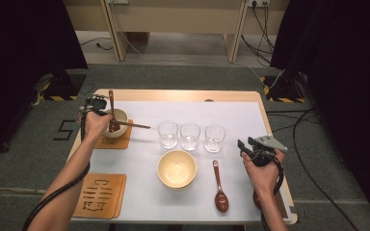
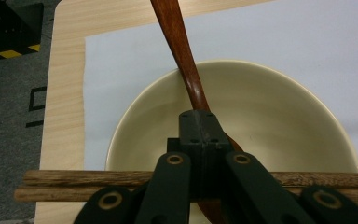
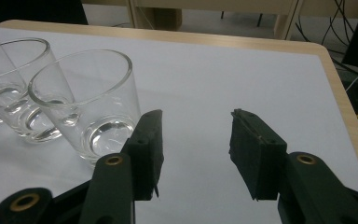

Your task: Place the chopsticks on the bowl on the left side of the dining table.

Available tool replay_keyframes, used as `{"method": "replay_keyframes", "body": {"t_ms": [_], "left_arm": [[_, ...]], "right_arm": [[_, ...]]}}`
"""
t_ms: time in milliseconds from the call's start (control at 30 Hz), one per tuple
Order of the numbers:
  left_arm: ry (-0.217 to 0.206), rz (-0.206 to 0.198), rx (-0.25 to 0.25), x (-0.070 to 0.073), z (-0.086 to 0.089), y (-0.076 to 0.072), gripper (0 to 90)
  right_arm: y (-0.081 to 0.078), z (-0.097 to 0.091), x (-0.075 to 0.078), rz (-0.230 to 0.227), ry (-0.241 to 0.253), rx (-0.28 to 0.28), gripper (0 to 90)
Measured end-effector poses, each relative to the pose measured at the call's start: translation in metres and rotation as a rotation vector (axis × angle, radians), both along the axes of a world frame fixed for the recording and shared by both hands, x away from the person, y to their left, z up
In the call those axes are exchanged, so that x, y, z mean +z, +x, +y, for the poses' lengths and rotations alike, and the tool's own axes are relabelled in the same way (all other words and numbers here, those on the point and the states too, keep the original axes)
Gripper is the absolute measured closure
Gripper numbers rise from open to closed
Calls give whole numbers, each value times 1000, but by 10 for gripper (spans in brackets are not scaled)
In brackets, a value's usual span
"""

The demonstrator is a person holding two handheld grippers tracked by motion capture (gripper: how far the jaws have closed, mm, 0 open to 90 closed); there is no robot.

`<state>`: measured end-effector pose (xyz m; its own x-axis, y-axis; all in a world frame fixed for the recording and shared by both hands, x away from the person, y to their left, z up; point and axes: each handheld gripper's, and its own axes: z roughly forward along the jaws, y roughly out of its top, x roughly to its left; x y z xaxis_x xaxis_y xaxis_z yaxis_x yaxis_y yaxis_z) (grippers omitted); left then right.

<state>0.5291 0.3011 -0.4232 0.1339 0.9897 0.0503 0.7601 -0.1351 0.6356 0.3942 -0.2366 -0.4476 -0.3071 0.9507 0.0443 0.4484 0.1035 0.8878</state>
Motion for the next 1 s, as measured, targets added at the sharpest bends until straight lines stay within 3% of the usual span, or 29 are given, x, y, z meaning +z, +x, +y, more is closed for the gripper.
{"method": "replay_keyframes", "body": {"t_ms": [367, 1000], "left_arm": [[10, 16, 18, 0, 1, -2, 892], [-17, 14, 32, -2, 3, -5, 889]], "right_arm": [[0, 0, 0, 2, 0, -2, 545], [0, 0, -2, 2, 2, -4, 545]]}}
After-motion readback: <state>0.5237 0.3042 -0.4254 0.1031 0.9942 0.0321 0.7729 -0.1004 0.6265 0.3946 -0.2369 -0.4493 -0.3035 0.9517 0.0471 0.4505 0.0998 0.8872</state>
